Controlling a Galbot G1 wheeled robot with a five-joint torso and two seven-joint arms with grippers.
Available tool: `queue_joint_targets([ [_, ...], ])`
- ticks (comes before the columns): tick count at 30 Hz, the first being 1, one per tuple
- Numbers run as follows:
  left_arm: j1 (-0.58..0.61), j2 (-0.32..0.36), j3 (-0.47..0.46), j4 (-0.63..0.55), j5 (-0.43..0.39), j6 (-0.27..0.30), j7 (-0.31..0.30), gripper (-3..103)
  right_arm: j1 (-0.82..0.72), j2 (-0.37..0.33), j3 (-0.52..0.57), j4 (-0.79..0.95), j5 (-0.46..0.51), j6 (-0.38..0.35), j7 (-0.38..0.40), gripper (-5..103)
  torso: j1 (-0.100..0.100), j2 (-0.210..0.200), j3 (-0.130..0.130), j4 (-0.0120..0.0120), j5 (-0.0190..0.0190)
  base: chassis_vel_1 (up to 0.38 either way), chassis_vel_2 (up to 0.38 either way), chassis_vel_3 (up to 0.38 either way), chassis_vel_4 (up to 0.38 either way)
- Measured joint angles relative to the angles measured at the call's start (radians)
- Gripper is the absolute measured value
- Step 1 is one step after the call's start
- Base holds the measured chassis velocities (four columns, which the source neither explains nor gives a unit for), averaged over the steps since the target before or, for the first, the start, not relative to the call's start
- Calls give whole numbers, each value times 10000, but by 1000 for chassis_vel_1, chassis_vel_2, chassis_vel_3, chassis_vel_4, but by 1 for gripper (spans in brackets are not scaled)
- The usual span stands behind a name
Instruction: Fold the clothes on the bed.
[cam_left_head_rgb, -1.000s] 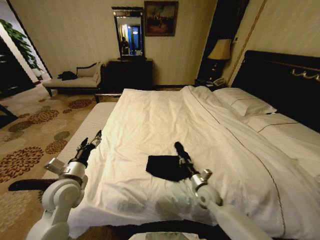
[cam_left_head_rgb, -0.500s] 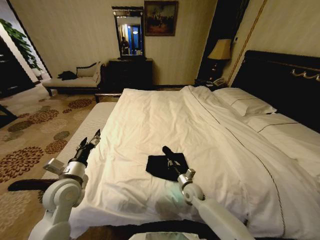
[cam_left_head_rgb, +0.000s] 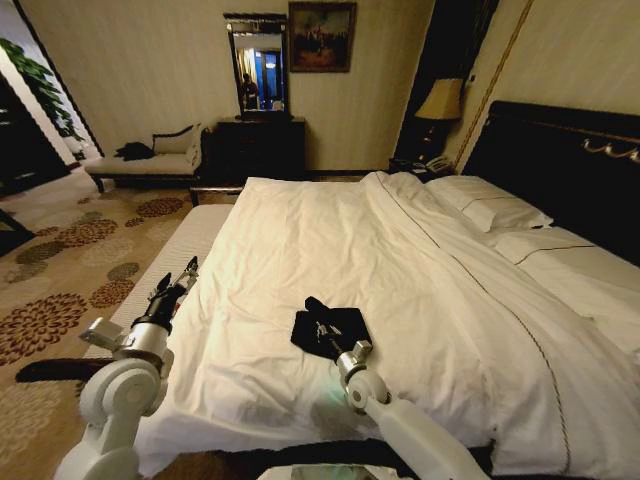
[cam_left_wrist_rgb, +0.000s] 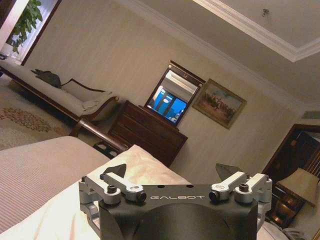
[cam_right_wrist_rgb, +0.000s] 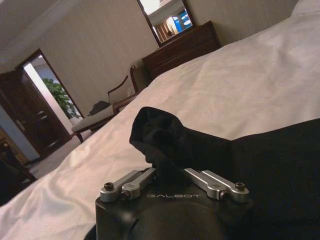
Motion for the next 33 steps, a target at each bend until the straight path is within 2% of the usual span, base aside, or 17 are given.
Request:
queue_joint_targets([
  [3, -6, 17, 2, 17, 6, 0, 0, 100, -81, -40, 2, 30, -351, 76, -107, 2, 0, 0, 0, 1, 2, 0, 0, 0, 0],
  [5, -33, 38, 2, 55, 2, 22, 0, 100, -243, -266, -27, 304, -653, 517, -740, 12, 0, 0, -1, -1, 0, 0, 0, 0, 0],
  [6, -33, 38, 2, 55, 2, 22, 0, 100, -243, -266, -27, 304, -653, 517, -740, 12, 0, 0, -1, -1, 0, 0, 0, 0, 0],
  [9, -68, 43, 17, 117, 12, 35, 0, 100, -402, -579, -60, 680, -901, 1225, -1695, 27, 0, 0, -1, -1, 0, 0, 0, 0, 0],
  [10, -68, 43, 17, 117, 12, 35, 0, 100, -402, -579, -60, 680, -901, 1225, -1695, 27, 0, 0, -1, -1, 0, 0, 0, 0, 0],
  [13, -73, 43, 43, 182, 63, 37, 0, 100, -415, -746, 82, 865, -877, 1652, -2226, 44, -1, 0, -1, 0, 0, 0, 0, 0, 0],
  [15, -67, 41, 45, 187, 75, 37, 0, 100, -383, -751, 161, 804, -860, 1656, -2242, 44, 0, 0, -1, 0, 0, 0, 0, 0, 0],
  [18, -29, 37, 41, 148, 95, 37, 0, 100, -285, -623, 360, 375, -744, 1487, -1954, 60, 0, 0, 0, -1, 0, 0, 0, 0, 0],
  [19, -29, 37, 41, 148, 95, 37, 0, 100, -285, -623, 360, 375, -744, 1487, -1954, 60, 0, 0, 0, -1, 0, 0, 0, 0, 0],
  [21, -9, 49, 15, 118, 95, 36, 0, 100, -261, -528, 448, 218, -659, 1425, -1785, 71, 0, 0, -1, 0, 1, 0, 0, 0, 0],
  [24, 6, 77, -27, 108, 95, 35, 0, 100, -243, -481, 499, 190, -495, 1378, -1716, 77, 0, 0, -1, -1, 0, 0, 0, 0, 0],
  [28, 41, 51, -30, 77, 105, 26, -2, 100, 133, -31, 342, -3, 486, 1004, -1173, 97, -1, 0, -1, -2, -1, 0, 0, 0, 0],
  [29, 41, 51, -30, 77, 105, 26, -2, 100, 133, -31, 342, -3, 486, 1004, -1173, 97, -1, 0, -1, -2, -1, 0, 0, 0, 0],
  [33, 183, -61, 35, -23, 195, 24, -4, 100, 861, 681, -30, -806, 1191, 720, -961, 100, 1, -1, 0, 1, -1, 0, 0, 0, 0],
])
